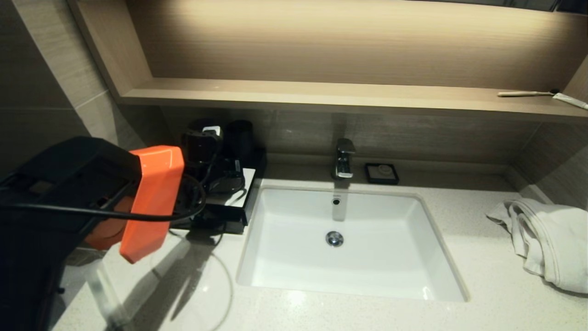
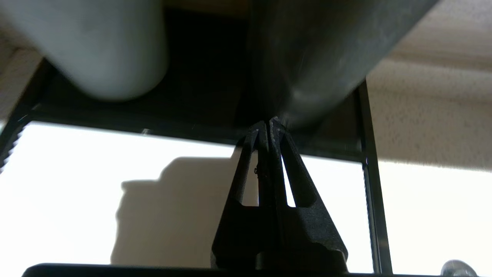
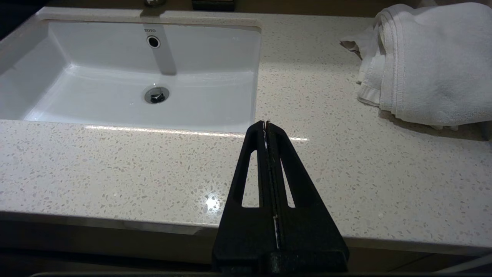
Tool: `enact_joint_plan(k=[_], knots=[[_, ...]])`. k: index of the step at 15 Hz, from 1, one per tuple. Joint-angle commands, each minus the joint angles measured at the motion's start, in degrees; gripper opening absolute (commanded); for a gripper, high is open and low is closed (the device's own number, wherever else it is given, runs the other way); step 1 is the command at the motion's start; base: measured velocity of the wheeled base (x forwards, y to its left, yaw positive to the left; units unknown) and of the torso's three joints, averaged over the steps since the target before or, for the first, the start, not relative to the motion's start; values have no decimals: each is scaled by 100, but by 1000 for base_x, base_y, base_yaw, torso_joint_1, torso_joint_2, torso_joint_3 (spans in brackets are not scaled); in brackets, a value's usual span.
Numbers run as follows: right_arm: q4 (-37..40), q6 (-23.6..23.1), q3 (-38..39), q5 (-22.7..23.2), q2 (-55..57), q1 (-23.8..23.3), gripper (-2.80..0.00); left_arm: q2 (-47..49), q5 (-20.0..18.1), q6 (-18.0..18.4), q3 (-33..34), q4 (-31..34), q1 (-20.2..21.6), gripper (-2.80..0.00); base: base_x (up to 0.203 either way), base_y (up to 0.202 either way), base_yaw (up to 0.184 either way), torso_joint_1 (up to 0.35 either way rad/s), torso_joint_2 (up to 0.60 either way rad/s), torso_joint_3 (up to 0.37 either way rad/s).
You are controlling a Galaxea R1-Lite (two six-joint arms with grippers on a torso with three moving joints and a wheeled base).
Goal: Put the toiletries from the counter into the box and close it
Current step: Place the cup on the storage box, then open the drawer
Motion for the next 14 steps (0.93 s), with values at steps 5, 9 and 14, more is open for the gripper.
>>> enact_joint_plan(k=[5, 9, 14], knots=[[-1, 0, 0, 2, 0, -5, -280, -1623, 101, 10, 1740, -70, -70, -280, 0, 0, 0, 0, 0, 0], [-1, 0, 0, 2, 0, 0, -280, -2847, 181, 49, 2914, -27, -72, -280, 0, 0, 0, 0, 0, 0], [-1, 0, 0, 2, 0, 0, -280, -3797, 262, 115, 4126, 262, -69, -280, 0, 0, 0, 0, 0, 0]])
